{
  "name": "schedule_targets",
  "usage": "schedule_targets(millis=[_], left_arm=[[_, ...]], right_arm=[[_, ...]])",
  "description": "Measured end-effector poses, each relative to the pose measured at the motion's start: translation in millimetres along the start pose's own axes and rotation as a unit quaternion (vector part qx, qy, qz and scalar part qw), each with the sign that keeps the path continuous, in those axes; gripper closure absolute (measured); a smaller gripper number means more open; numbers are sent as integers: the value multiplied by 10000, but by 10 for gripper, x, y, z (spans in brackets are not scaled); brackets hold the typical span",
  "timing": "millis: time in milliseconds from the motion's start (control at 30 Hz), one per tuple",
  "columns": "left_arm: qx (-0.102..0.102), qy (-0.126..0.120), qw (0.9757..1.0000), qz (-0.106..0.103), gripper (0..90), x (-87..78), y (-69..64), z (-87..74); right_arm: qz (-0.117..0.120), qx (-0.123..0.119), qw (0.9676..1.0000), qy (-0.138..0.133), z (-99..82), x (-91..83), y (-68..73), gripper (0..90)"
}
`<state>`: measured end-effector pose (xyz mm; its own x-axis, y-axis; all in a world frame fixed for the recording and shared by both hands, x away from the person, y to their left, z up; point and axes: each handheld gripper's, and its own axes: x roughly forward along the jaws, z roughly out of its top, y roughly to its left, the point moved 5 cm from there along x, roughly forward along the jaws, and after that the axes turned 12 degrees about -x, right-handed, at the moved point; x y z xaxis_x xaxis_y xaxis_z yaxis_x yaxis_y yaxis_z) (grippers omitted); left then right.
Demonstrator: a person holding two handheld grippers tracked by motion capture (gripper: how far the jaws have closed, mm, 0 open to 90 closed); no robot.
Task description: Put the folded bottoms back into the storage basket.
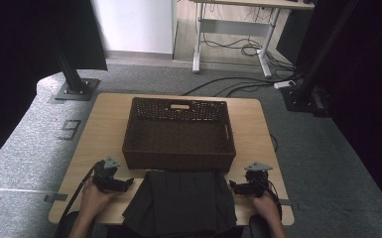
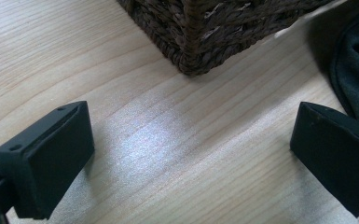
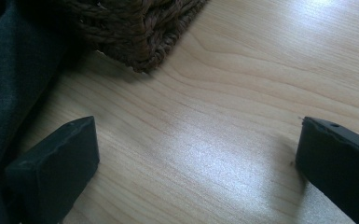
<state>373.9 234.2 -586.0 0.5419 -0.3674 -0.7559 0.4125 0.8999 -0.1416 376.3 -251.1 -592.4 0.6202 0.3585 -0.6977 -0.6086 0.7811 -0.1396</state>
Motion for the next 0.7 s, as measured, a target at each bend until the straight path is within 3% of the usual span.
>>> schedule_targets(millis=[200,267,367,467,600,700], left_arm=[[13,157,9999,-23,21,-34,-21,1],[1,216,9996,-185,29,-51,-55,-1],[27,178,9991,-384,25,-88,-140,19],[281,46,9988,-391,18,-163,-279,43],[245,-113,9966,-778,18,-271,-463,67],[241,-203,9953,-916,24,-329,-581,95]], right_arm=[[87,-94,9996,239,9,-37,19,1],[111,-132,9994,292,27,-67,38,1],[210,-15,9996,200,86,-135,65,1],[290,14,9996,53,164,-241,104,1],[499,67,9986,-136,258,-370,216,0],[673,45,9976,-184,319,-430,343,0]])
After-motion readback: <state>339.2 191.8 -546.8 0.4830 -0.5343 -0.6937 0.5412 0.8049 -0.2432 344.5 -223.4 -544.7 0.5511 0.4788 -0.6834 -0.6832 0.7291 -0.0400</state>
